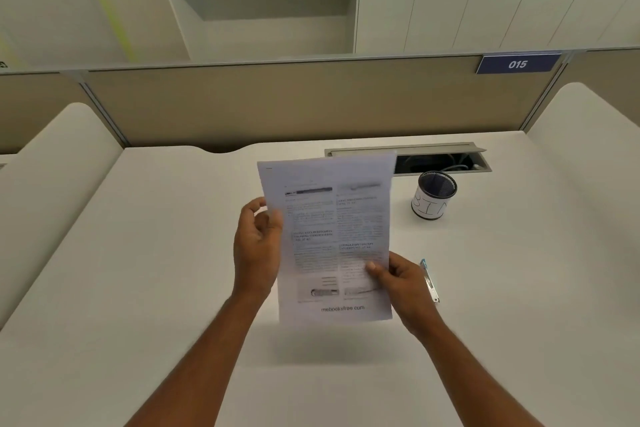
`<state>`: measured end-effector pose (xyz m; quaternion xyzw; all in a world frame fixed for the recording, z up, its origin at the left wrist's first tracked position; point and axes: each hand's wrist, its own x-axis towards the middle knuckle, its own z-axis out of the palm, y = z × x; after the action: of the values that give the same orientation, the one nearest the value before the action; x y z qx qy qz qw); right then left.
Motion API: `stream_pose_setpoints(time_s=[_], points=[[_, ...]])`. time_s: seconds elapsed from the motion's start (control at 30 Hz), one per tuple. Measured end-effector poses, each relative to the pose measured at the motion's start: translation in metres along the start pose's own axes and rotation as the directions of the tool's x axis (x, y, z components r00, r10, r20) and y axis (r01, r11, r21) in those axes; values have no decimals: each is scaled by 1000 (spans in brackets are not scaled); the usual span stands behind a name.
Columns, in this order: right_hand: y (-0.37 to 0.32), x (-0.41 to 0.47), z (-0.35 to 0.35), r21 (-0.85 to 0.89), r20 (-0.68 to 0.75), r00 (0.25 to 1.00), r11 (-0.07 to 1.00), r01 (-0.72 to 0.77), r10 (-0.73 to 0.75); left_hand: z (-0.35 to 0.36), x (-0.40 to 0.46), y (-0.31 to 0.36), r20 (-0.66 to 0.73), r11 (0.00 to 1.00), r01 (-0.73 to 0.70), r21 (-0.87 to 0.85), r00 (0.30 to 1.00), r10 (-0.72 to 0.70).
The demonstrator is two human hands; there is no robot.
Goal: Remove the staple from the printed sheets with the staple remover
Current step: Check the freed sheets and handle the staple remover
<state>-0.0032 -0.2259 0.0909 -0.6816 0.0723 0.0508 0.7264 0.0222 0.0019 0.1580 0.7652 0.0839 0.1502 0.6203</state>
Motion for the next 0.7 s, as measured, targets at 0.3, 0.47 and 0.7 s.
stream_pose_setpoints(time_s=[0.3, 0.47, 0.7], points=[[52, 11, -3, -185, -112, 949, 933, -310, 293, 3, -32, -102, 198, 810, 515, 282, 794, -574], [72, 15, -3, -294, -134, 932, 884, -363, 338, 11, -48, -123, 141, 770, 506, 389, 793, -593], [77, 22, -2, -517, -224, 934, 779, -356, 278, 16, -52, -129, 92, 759, 420, 498, 845, -527]])
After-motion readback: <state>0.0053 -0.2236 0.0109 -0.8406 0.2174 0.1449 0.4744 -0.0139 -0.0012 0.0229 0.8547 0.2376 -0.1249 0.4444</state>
